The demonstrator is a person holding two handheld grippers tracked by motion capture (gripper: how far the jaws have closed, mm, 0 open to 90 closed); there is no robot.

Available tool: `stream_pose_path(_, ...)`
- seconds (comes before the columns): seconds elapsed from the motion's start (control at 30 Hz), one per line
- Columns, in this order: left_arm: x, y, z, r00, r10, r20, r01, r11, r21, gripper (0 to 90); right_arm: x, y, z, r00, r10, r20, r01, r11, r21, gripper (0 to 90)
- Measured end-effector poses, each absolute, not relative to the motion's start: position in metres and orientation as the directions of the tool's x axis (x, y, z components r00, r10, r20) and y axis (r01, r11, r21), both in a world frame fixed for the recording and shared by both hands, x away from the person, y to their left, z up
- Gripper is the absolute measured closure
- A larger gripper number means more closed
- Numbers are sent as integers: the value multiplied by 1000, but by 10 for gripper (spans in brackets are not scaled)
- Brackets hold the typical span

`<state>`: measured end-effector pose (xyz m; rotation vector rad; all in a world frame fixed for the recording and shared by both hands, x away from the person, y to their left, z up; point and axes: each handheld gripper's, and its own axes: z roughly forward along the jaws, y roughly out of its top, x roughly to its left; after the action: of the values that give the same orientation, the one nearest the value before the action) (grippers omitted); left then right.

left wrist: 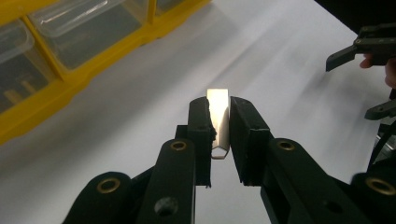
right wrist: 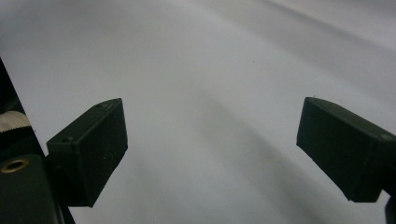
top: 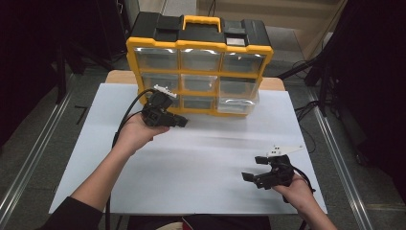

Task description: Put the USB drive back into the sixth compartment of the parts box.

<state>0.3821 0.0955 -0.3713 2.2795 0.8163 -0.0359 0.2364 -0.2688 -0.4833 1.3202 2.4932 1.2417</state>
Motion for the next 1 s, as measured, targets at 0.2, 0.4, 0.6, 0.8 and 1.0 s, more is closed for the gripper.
stream_pose_path(0.2, 383, 90, -360, 820, 525, -229, 539, -573, 617, 797, 236, -269, -483, -629, 719, 296, 669, 307, 677, 73)
stream_pose_path(0.4, 387, 85, -346, 844, 491, -217, 506, -594, 625, 797, 236, -269, -483, -629, 719, 296, 669, 307, 677, 73)
stream_pose_path(0.6, 390, 78, -334, 868, 444, -223, 474, -608, 637, 797, 236, -269, -482, -635, 714, 296, 664, 308, 681, 74)
stream_pose_path(0.8, 392, 73, -328, 882, 422, -209, 450, -623, 640, 797, 236, -269, -482, -636, 712, 297, 664, 310, 680, 73)
stream_pose_path(1.0, 395, 69, -321, 895, 396, -207, 429, -633, 644, 797, 236, -268, -483, -636, 711, 299, 666, 311, 678, 73)
